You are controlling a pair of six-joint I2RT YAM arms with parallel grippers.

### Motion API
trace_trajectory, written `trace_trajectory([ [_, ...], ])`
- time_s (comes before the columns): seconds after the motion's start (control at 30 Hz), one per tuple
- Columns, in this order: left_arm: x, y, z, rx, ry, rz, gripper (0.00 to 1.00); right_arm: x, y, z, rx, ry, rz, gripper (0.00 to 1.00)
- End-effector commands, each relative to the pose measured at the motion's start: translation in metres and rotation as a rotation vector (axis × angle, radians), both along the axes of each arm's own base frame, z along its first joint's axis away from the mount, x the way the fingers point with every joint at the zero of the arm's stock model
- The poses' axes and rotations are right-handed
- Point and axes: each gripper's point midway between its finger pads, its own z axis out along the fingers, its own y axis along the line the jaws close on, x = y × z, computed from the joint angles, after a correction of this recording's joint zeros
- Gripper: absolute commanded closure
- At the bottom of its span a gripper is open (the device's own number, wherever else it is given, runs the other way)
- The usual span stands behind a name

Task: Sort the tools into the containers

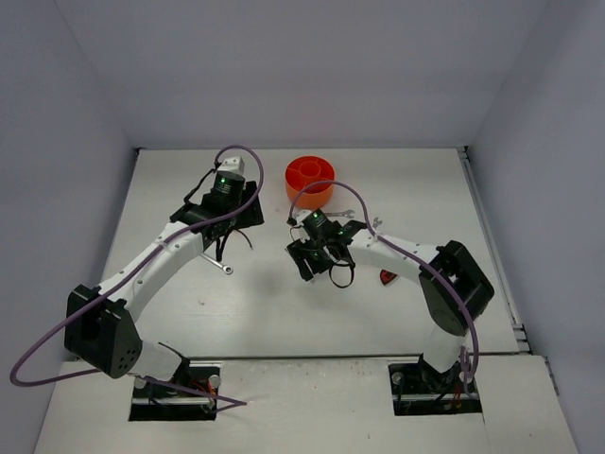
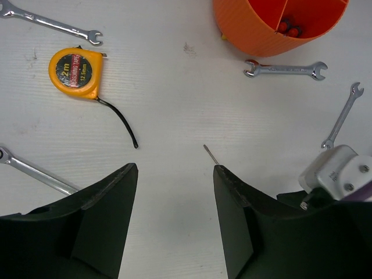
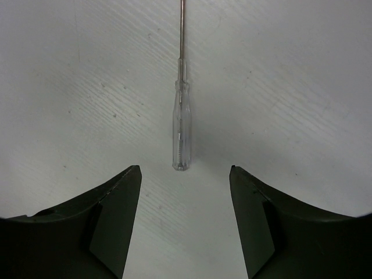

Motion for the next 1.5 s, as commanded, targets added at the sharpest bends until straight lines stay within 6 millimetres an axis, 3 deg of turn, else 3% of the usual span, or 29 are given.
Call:
trace_trajectory([
  [0.0, -0.001, 0.0, 0.025, -0.028, -0.065, -0.071, 0.48, 0.006, 0.021, 0.003, 0.032, -0.009, 0.044, 0.43],
  [0.33, -0.002, -0.007, 0.026, -0.002, -0.079, -0.196, 0.48, 0.009, 0.017, -0.026, -0.052, 0.004, 0.028, 0.51],
  [0.47, -0.001, -0.007, 0.028, 0.022, -0.094, -0.23, 0.48, 0.009, 0.014, -0.035, -0.075, 0.009, 0.026, 0.61],
  [0.63, -0.001, -0.008, 0.03, 0.052, -0.114, -0.282, 0.48, 0.007, 0.009, -0.041, -0.092, 0.013, 0.021, 0.82],
  [0.7, 0.0, -0.008, 0.032, 0.065, -0.122, -0.297, 0.48, 0.008, 0.007, -0.038, -0.093, 0.001, 0.019, 0.95],
  [0.77, 0.001, -0.008, 0.034, 0.064, -0.128, -0.304, 0.48, 0.009, 0.005, -0.032, -0.094, -0.017, 0.014, 1.0],
  [0.83, 0.002, -0.008, 0.037, 0.059, -0.13, -0.302, 0.48, 0.012, 0.004, -0.022, -0.083, -0.044, 0.01, 1.0],
  [0.97, 0.003, -0.017, 0.05, -0.018, -0.136, -0.284, 0.48, 0.024, 0.003, 0.027, -0.012, -0.154, -0.02, 1.0],
  [1.27, 0.006, -0.063, 0.087, -0.423, -0.119, -0.207, 0.48, 0.033, 0.004, 0.129, 0.159, -0.348, -0.031, 1.0],
  [1.47, 0.006, -0.102, 0.123, -0.598, -0.164, -0.243, 0.48, 0.039, -0.003, 0.163, 0.205, -0.418, -0.084, 1.0],
])
